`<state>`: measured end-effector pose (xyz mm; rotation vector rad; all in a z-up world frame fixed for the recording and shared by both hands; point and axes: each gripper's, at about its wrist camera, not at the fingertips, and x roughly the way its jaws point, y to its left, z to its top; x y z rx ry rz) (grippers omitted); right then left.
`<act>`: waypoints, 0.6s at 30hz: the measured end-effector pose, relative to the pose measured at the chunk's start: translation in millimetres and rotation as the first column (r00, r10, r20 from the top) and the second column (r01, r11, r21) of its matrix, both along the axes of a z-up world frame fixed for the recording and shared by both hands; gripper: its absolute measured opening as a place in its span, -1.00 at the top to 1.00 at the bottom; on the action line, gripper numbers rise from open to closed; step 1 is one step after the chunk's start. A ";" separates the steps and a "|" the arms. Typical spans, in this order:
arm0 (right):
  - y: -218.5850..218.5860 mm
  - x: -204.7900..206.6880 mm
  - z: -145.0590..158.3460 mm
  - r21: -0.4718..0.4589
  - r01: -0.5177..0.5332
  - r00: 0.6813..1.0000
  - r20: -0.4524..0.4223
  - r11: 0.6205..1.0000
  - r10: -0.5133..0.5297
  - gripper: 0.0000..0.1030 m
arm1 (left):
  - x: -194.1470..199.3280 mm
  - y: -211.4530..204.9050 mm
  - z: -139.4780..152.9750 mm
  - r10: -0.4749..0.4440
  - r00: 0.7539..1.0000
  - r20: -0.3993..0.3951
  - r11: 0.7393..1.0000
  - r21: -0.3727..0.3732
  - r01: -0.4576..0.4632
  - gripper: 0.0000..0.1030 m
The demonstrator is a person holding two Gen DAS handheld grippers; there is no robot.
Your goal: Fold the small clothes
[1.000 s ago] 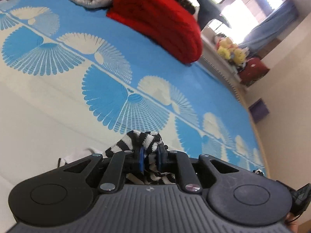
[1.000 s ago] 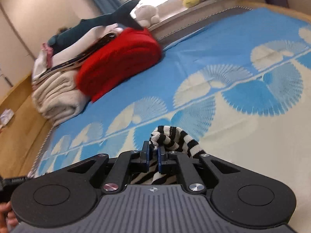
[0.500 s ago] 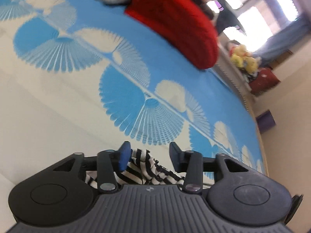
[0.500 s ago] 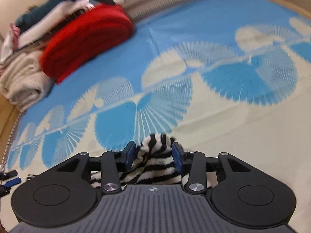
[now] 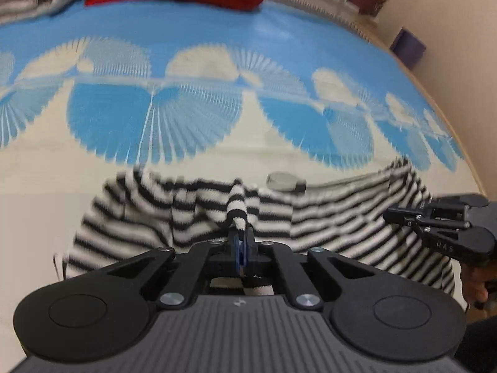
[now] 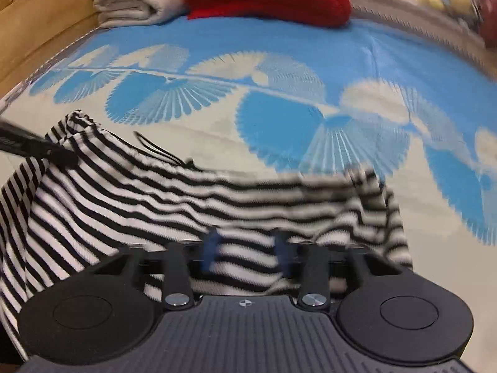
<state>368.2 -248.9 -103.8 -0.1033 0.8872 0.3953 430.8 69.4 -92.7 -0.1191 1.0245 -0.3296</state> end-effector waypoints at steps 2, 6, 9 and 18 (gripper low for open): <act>1.9 0.5 4.8 0.035 0.004 1.000 0.012 0.999 -0.004 1.00 | 1.9 3.6 9.6 0.060 0.996 0.063 0.998 -0.035 -0.058 0.98; -8.7 5.1 25.1 0.122 0.144 0.974 0.158 0.982 -0.163 1.00 | 7.8 14.1 20.3 0.250 0.960 0.128 0.967 -0.069 -0.243 0.98; -24.9 9.5 35.1 0.197 0.261 0.933 0.200 0.945 -0.300 0.98 | 16.1 6.1 0.4 0.187 0.982 -0.024 0.982 -0.024 -0.188 0.78; -43.2 12.6 17.0 0.054 0.269 0.956 0.110 0.962 -0.273 0.19 | -3.1 82.5 27.3 0.309 0.949 0.054 0.948 -0.099 -0.303 0.15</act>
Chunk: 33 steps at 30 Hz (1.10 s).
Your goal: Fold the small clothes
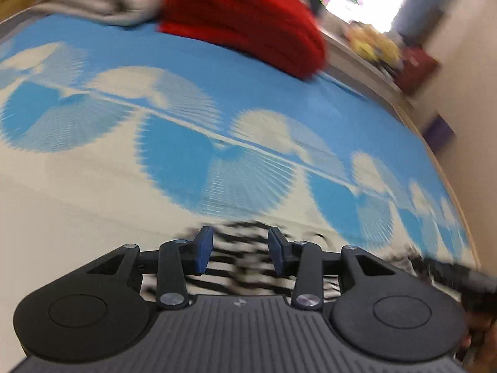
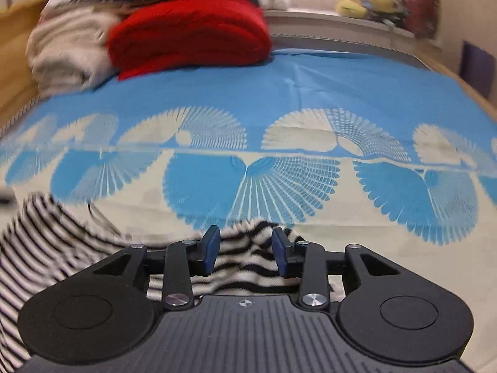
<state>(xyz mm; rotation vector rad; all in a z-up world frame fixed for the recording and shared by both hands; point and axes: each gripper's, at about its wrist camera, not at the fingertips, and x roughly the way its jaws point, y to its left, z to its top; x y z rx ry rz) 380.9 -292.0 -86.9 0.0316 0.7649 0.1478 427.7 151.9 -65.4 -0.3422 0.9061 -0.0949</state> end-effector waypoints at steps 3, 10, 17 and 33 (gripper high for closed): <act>7.3 -0.9 -9.8 -0.081 -0.051 0.998 -0.033 0.995 0.048 0.13 | 0.4 17.2 -14.8 0.024 0.996 -0.081 0.998 0.052 -0.020 0.13; 33.6 6.5 -27.2 -0.208 -0.121 0.992 -0.058 0.971 0.111 0.88 | 7.3 -2.3 -39.8 -0.055 0.991 -0.125 0.978 0.195 0.079 -0.21; 7.6 8.0 7.4 -0.020 0.115 0.978 0.175 0.993 -0.109 0.96 | 12.8 8.0 -31.2 0.024 0.999 -0.029 0.970 0.242 -0.016 0.98; -35.6 -16.2 13.4 0.015 0.058 0.996 -0.067 0.998 -0.057 0.17 | -36.8 64.6 0.2 -0.035 0.977 -0.212 0.999 0.031 0.043 0.05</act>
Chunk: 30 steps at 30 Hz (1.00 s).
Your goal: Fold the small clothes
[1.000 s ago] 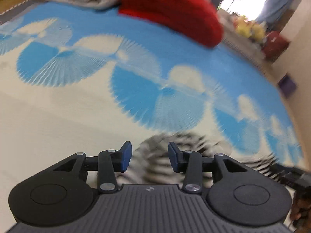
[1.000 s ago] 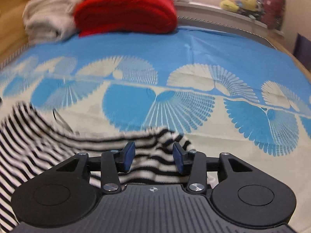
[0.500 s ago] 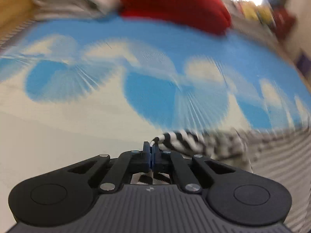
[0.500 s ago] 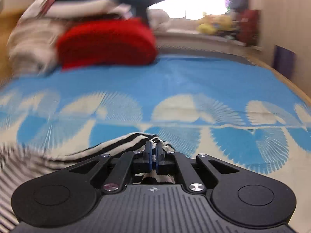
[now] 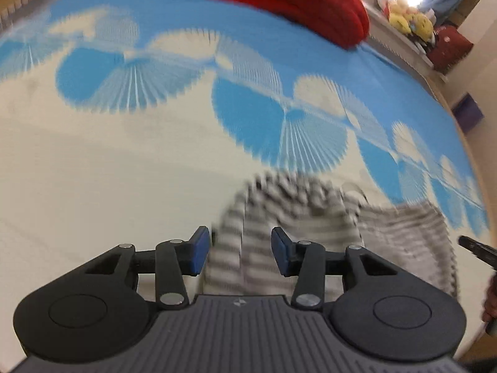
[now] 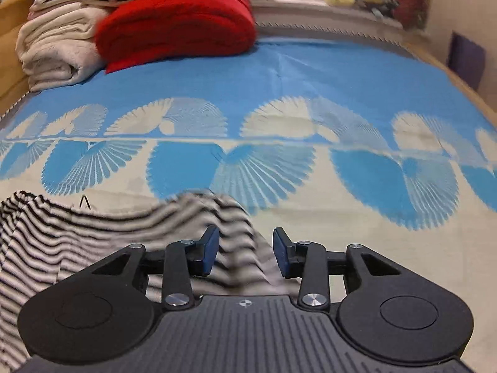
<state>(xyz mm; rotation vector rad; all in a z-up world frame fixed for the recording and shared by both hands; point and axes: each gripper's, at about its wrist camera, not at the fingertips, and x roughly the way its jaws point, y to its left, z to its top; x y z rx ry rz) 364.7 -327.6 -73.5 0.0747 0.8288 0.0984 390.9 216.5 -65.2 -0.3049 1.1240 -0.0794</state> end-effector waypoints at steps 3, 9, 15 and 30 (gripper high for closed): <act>-29.7 -21.4 -5.9 0.059 0.008 0.995 -0.100 0.998 -0.002 0.12 | -21.5 4.9 -5.8 -0.080 0.994 -0.073 0.997 -0.008 0.079 0.05; -50.3 -67.9 -32.7 0.100 -0.048 0.960 -0.271 0.994 0.074 0.11 | -70.1 4.3 -20.7 -0.195 0.970 -0.146 0.981 -0.012 0.195 0.05; -53.1 -92.1 -48.5 0.158 -0.026 0.934 -0.347 0.987 0.080 0.42 | -87.8 -12.6 -42.2 -0.247 0.946 -0.212 0.965 0.034 0.259 0.13; -84.3 -116.9 -35.5 0.144 0.104 0.913 -0.405 0.984 -0.037 0.91 | -108.5 -0.3 -33.1 -0.239 0.942 -0.235 0.940 0.188 0.285 0.82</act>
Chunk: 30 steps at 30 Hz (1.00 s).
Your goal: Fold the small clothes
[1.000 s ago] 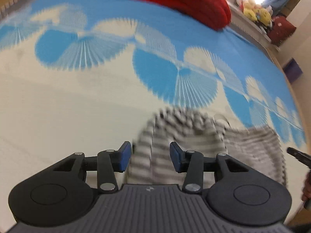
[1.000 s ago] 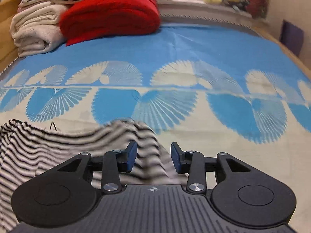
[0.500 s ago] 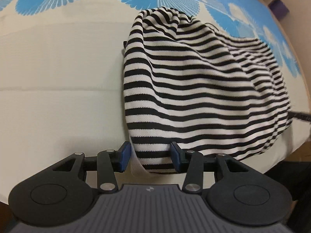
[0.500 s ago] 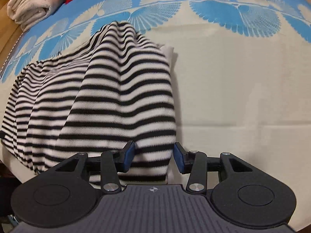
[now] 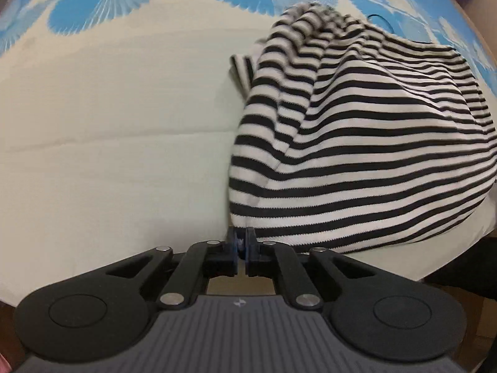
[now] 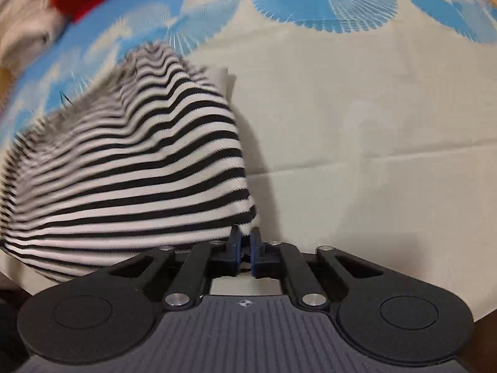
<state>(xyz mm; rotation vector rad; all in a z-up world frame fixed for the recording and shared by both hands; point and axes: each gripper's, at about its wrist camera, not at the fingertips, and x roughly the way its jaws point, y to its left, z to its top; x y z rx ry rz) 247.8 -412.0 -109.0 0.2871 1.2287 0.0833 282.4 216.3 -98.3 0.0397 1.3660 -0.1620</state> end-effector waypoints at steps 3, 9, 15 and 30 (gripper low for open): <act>6.9 1.9 1.3 -0.030 -0.034 0.999 0.021 0.999 0.034 0.79 | 2.0 2.5 20.4 0.047 0.995 0.084 0.998 -0.033 -0.044 0.47; 7.1 5.7 15.7 0.005 -0.054 0.994 0.099 0.999 0.053 0.59 | 8.8 -17.0 34.7 0.018 0.987 0.158 0.992 -0.123 0.002 0.45; 18.3 16.1 -9.0 -0.126 -0.085 0.996 -0.025 0.988 0.083 0.37 | 24.5 -33.1 13.2 -0.036 0.993 0.109 0.998 -0.052 0.042 0.45; 54.6 62.5 23.2 -0.184 0.022 0.954 0.296 0.983 0.034 0.13 | 91.0 -51.4 12.6 0.134 0.939 0.317 0.989 0.014 -0.146 0.06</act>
